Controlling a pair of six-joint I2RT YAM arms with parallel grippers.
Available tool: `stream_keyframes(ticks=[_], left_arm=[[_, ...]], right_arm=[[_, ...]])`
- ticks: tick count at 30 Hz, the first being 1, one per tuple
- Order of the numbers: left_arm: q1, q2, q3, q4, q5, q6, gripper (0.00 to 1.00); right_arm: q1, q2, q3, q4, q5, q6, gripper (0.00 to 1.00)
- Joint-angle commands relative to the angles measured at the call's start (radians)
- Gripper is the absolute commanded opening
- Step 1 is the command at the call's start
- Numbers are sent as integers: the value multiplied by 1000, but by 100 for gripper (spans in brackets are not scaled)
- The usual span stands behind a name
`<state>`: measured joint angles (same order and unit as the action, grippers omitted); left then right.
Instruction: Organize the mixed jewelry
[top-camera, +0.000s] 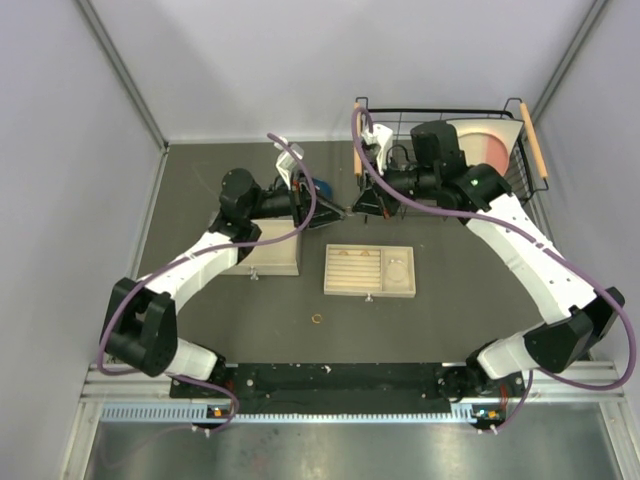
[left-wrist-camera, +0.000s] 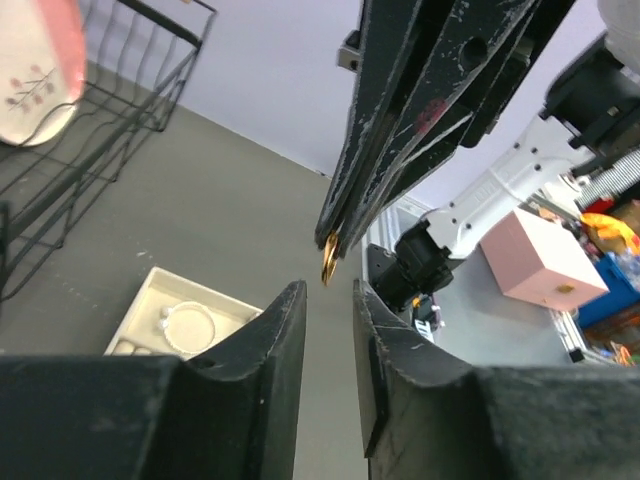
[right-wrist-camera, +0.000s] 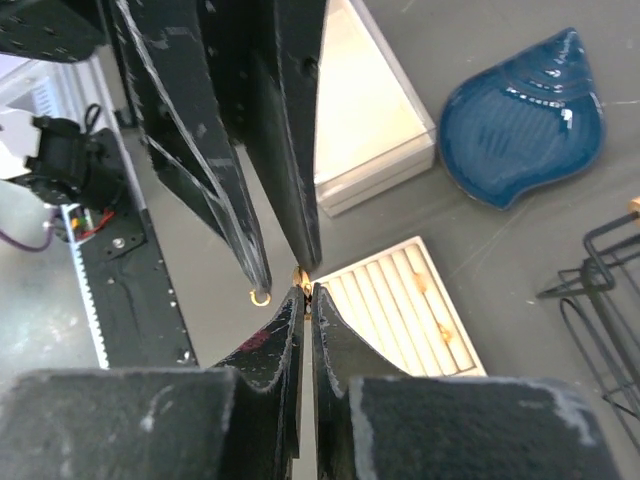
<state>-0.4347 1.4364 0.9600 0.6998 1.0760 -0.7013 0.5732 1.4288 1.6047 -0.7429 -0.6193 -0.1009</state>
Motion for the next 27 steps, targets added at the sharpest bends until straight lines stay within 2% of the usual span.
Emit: stream_keyframes(ticks=[1,3,4,6,9,17,27], left_arm=[[86,-97,-33,-95,-67,112,43],[164,-117,-61,-95,-60,123,56],[192,-135,-67,-102,-48,123,67],[275,-152,-84,-105,-28,123,72],[370,-186,-98,-135,-8,131,74],[566,-197,-89,-226,-10,143,73],[645,-202,-79,-333,-16,201,70]], right_arm=[[-1,-27,29,-7,105,-85,0],[-1,-28,6,-18,153,-123,0],[-1,-22,-5,-19,165,-135,0],[2,-15,-44,-16,196,-163,0],[30,16,-95,-12,239,-233,0],[172,139,-261,132,441,-345,0],[257,312,-308,261,527,-416,0]])
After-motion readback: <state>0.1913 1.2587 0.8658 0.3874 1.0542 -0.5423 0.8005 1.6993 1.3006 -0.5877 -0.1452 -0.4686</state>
